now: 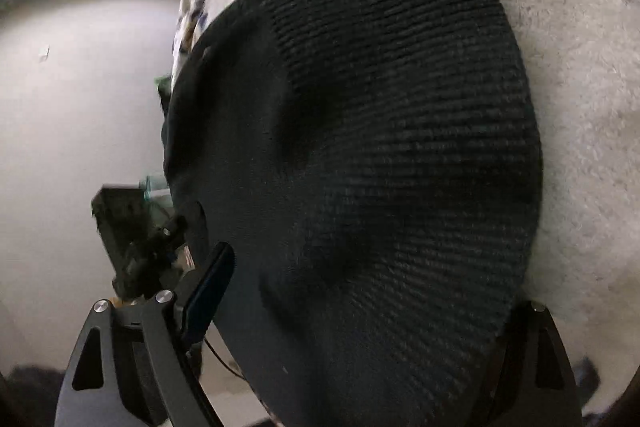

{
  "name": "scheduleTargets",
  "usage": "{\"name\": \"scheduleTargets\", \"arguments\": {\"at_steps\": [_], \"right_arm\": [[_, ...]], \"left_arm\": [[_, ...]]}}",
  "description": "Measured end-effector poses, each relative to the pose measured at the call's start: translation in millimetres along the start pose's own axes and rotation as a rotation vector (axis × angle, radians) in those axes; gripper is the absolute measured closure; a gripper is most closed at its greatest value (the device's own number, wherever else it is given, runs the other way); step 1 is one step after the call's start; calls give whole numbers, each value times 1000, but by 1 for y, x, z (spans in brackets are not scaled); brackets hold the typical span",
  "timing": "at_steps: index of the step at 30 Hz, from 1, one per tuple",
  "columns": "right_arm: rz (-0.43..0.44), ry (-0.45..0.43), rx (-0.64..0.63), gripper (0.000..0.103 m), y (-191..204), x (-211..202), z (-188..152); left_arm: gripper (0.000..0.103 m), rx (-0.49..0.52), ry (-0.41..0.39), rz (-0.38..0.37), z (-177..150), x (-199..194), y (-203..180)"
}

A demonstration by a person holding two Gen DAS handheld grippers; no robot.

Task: Fold small clothes

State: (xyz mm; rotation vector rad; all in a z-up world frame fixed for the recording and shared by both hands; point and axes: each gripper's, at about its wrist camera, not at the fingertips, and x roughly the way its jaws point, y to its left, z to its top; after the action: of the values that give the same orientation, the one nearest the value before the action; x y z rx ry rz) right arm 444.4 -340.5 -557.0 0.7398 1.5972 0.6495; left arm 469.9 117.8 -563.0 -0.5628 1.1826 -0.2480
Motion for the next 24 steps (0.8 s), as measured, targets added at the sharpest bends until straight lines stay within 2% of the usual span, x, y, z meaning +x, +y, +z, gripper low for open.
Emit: {"name": "scheduleTargets", "arguments": {"at_steps": [1, 4, 8, 12, 16, 20, 22, 23, 24], "right_arm": [[-28, -17, 5, 75, 1, -2, 0], [-82, -83, -1, 79, 13, -11, -11], [-51, -151, -21, 81, 35, -28, -25], [-30, -219, -37, 81, 54, -49, -22], [-34, -295, -22, 82, 63, -73, 2], [-38, -401, 24, 82, 63, -97, 41], [-72, -449, 41, 82, 61, -99, 64], [-92, -475, 46, 82, 56, -100, 79], [-112, -479, 58, 82, 51, -99, 87]], "left_arm": [[67, 12, -8, 7, 1, -2, -5], [72, 68, -30, 20, 0, -12, -19], [75, 67, -9, -15, 13, -23, -26], [76, 120, -36, -31, 44, -35, -44], [76, 204, -60, -55, 93, -34, -72], [75, 285, -48, -71, 153, -5, -99], [75, 323, -13, -74, 193, 29, -109], [74, 327, -1, -75, 202, 40, -110], [72, 333, 40, -75, 220, 66, -109]]}}
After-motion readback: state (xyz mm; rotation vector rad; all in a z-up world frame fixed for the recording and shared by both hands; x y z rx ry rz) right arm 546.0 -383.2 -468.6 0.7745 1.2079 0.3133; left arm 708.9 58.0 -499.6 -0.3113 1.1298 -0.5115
